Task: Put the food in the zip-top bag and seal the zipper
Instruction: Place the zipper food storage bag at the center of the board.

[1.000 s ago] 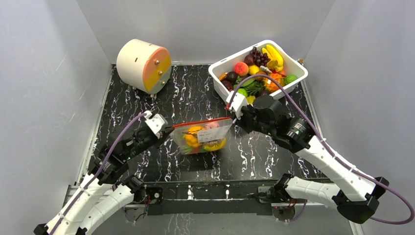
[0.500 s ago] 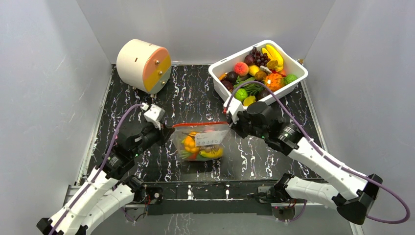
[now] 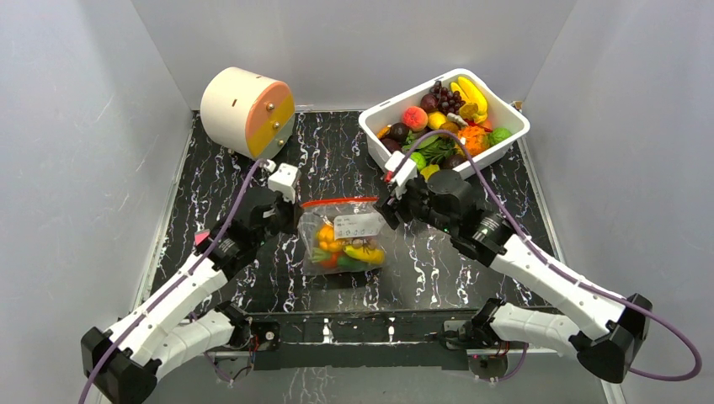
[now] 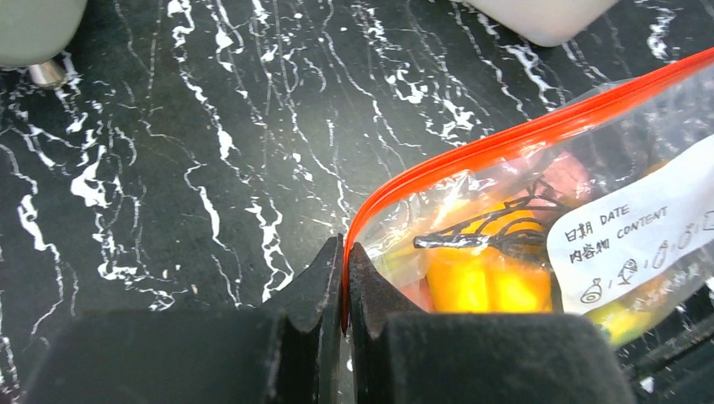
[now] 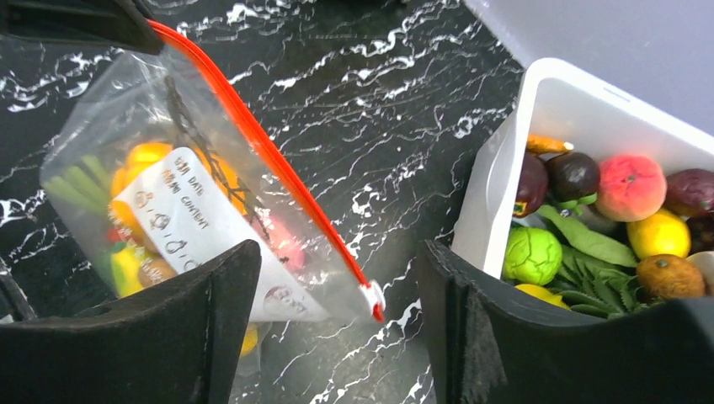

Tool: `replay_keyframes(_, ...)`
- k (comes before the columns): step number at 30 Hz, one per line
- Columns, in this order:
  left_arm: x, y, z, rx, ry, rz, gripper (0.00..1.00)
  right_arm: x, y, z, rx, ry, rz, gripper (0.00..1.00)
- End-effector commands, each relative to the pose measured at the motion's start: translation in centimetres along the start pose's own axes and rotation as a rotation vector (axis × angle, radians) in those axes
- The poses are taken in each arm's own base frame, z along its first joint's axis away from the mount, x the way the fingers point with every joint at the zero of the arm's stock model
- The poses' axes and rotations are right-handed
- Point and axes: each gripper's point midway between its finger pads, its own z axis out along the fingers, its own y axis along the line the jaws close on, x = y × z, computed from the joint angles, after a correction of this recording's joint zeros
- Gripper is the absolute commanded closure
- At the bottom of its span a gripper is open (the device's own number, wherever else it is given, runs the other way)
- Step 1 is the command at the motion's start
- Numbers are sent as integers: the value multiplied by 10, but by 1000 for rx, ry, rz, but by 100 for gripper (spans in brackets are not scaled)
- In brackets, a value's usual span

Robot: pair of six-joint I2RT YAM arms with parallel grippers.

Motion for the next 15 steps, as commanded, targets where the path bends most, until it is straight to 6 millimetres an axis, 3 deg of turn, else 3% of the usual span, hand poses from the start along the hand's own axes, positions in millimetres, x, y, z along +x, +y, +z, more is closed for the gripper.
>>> replay_keyframes(1, -22, 20, 4, -119, -36, 28, 100, -44, -9, -17, 36, -178, 14, 30)
replay_keyframes(12, -16, 63, 15, -255, -19, -20, 100, -51, -3, -31, 13, -233, 10, 4)
replay_keyframes(15, -14, 78, 15, -281, -17, -62, 100, -51, -2, -32, 8, -236, 12, 2)
